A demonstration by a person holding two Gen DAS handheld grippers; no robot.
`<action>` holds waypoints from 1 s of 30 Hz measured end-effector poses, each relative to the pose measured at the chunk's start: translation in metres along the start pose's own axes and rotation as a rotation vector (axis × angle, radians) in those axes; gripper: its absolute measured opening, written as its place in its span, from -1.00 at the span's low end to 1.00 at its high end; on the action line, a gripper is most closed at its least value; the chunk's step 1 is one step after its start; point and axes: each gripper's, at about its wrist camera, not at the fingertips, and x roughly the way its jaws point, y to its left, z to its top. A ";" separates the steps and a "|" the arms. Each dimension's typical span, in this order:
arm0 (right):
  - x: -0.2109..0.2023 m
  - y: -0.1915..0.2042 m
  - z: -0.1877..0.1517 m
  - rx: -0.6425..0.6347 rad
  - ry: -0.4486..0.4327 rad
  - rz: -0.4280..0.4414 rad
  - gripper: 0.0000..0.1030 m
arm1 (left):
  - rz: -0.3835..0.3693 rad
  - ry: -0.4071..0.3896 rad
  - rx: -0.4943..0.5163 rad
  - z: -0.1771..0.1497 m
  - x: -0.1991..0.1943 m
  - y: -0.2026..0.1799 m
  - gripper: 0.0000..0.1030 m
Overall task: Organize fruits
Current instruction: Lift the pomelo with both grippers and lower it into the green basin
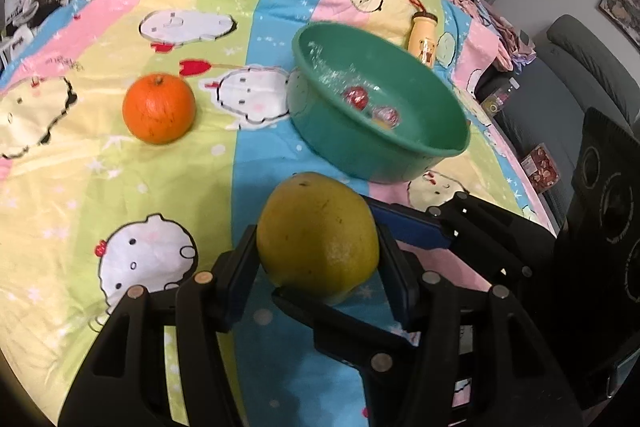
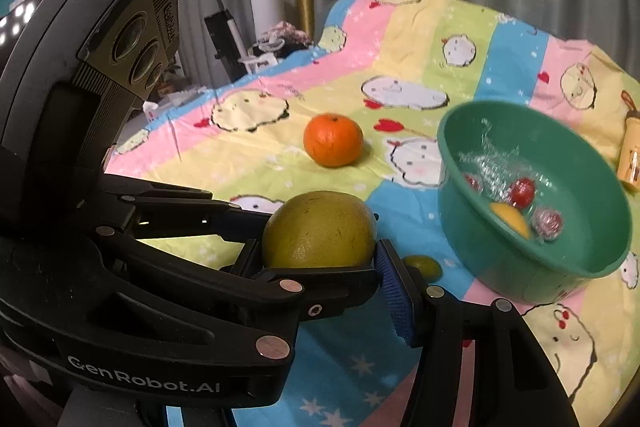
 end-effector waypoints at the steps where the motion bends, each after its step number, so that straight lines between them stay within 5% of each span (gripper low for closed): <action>1: -0.004 0.000 0.001 -0.001 -0.013 0.000 0.16 | 0.006 -0.008 0.010 0.002 -0.003 -0.004 0.10; 30: -0.083 -0.077 0.023 0.146 -0.244 -0.111 0.16 | -0.017 -0.056 0.241 0.077 0.004 -0.104 0.09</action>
